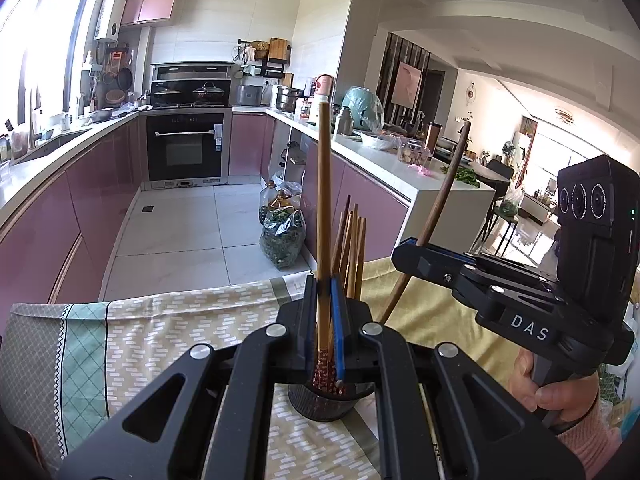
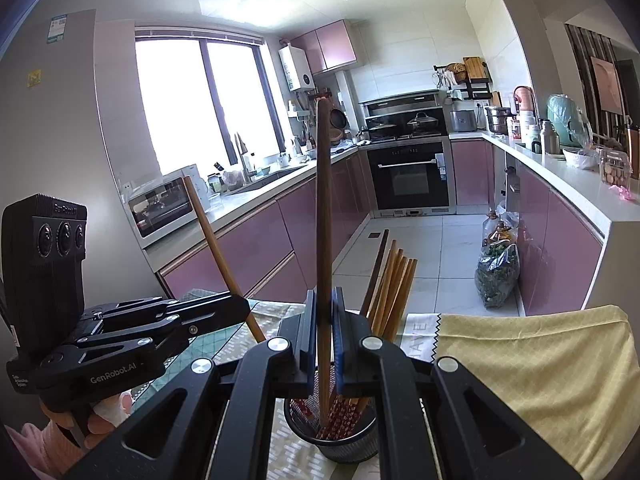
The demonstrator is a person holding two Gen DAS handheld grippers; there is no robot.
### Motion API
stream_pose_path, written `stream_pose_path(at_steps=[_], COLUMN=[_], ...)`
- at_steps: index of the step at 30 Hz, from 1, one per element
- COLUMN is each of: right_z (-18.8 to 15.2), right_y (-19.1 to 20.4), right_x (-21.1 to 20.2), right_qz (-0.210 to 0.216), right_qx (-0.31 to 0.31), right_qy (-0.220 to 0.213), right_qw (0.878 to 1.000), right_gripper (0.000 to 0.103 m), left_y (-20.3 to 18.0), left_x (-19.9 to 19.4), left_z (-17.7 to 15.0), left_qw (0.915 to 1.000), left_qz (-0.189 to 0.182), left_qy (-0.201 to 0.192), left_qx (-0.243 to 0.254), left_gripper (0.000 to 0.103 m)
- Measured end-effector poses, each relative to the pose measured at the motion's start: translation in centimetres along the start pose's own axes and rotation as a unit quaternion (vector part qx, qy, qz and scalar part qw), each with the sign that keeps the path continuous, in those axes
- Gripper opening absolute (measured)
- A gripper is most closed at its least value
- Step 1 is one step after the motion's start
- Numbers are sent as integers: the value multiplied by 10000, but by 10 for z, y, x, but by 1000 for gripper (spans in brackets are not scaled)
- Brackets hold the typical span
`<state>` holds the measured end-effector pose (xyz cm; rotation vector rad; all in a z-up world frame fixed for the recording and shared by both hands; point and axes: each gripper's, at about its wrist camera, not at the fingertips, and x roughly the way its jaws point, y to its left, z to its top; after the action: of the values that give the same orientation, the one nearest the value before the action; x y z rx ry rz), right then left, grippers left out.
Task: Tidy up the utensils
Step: 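Lower the left gripper's chopstick into the mesh cup while the right gripper lowers its chopstick in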
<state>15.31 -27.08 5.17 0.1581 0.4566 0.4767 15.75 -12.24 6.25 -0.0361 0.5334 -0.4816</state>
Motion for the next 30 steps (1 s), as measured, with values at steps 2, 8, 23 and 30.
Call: stream_pose_path(at_steps=[2, 8, 23, 30], right_z=[0, 1, -3, -9], right_y=[-1, -1, -2, -6], right_x=[2, 7, 10, 15], right_qz=[-10, -20, -46, -43], right_qx=[2, 6, -14, 7], right_qy=[24, 89, 154, 226], right_qw=[10000, 10000, 9999, 9997], right_gripper=[6, 6, 6, 6], left_y=[0, 0, 0, -1], left_x=[0, 3, 9, 13], left_z=[1, 2, 0, -2], left_qw=[10000, 9999, 9997, 9995], left_qz=[11, 29, 38, 22], left_qy=[24, 96, 248, 326], left_qx=[10, 10, 34, 42], left_gripper=[8, 8, 8, 8])
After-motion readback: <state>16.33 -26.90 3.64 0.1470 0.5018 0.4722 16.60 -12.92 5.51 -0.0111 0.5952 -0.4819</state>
